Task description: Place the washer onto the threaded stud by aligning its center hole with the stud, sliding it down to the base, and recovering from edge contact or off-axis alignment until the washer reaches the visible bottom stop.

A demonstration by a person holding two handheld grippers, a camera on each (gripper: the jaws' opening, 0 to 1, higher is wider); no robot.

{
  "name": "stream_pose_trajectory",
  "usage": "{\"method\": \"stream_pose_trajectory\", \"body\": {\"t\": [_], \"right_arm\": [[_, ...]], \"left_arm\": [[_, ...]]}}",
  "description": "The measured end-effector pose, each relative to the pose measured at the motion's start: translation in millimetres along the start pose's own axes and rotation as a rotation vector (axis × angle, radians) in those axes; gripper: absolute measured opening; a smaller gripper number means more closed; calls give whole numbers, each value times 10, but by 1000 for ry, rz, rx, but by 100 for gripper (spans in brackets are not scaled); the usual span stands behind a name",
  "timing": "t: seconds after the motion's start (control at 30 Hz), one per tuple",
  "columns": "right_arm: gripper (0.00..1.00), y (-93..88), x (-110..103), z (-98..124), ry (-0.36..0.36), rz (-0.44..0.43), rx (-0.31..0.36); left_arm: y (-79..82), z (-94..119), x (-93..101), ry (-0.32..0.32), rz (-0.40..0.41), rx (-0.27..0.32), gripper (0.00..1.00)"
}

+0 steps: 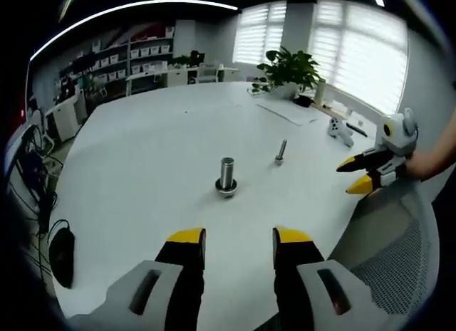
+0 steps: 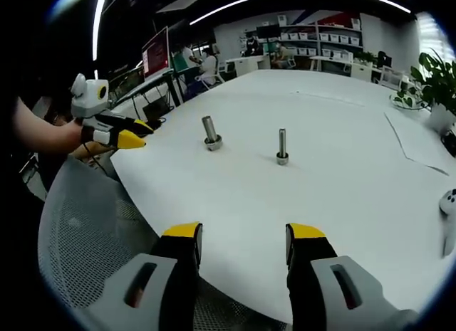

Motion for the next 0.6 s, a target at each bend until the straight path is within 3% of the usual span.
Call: {"method": "stream_pose_trajectory", "body": {"t": [0.3, 0.6], "right_arm": [[50, -17, 1, -8, -5, 7, -14], [50, -14, 5, -8, -5, 6, -10]], "left_arm": [[-63, 111, 2, 28, 59, 40, 37], [-108, 180, -2, 69, 62, 67, 37]]}}
Point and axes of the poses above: the point that each gripper's makers call its tool centre point, and the gripper's own axes: z roughly backward along the fingers, x roughly to its right, y roughly out of its top, the point moved 9 cm from there along z, roughly backward along the fingers, and after that the axes turned 11 degrees about -z, right-handed, at the moved point
